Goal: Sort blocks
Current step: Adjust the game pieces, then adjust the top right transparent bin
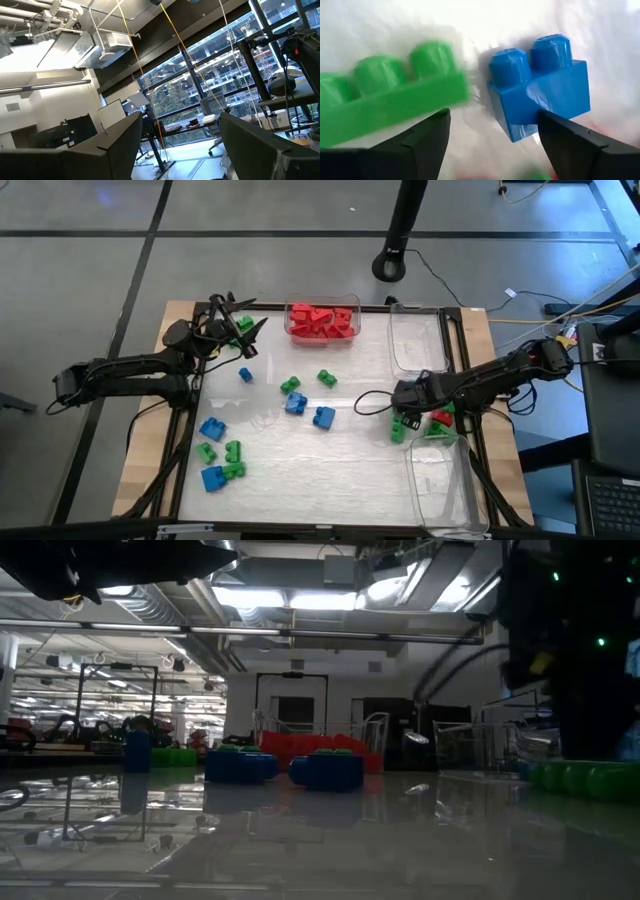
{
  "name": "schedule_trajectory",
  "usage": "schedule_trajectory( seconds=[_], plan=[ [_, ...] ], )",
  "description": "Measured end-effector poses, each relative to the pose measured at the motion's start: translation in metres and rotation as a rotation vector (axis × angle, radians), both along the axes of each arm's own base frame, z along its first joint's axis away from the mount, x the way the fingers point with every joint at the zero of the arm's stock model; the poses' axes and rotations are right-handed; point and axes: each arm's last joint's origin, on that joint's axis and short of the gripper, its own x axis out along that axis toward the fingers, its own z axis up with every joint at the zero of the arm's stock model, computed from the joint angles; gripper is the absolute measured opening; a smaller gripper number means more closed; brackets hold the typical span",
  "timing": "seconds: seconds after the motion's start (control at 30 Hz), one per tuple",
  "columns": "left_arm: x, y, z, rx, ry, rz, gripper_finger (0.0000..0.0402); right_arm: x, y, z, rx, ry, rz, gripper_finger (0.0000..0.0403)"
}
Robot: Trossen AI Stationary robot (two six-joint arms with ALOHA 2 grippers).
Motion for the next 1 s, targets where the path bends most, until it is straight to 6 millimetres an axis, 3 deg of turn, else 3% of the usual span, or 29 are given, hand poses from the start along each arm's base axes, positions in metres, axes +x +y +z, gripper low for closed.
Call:
schedule_trajectory(
  seconds=[0.23,0.43,0.6,0.8,1.0],
  plan=[
    [0.0,0.0,0.0,-0.001,0.0,0.0,0.0253,0.016,0.002,0.028,-0.032,-0.058,0.09,0.0293],
    [0.0,0.0,0.0,-0.001,0.001,0.0,0.0253,0.002,0.0,0.048,-0.048,0.105,-0.045,0.0293],
    [0.0,0.0,0.0,-0.005,0.0,-0.002,0.0253,-0.018,-0.003,0.046,-0.031,0.206,-0.155,0.0293],
    [0.0,0.0,0.0,-0.007,-0.001,-0.003,0.0253,-0.037,-0.017,0.038,-0.051,0.15,-0.291,0.0293],
    [0.0,0.0,0.0,-0.007,-0.002,-0.003,0.0253,-0.04,-0.034,0.045,-0.094,0.078,-0.367,0.0293]
  ],
)
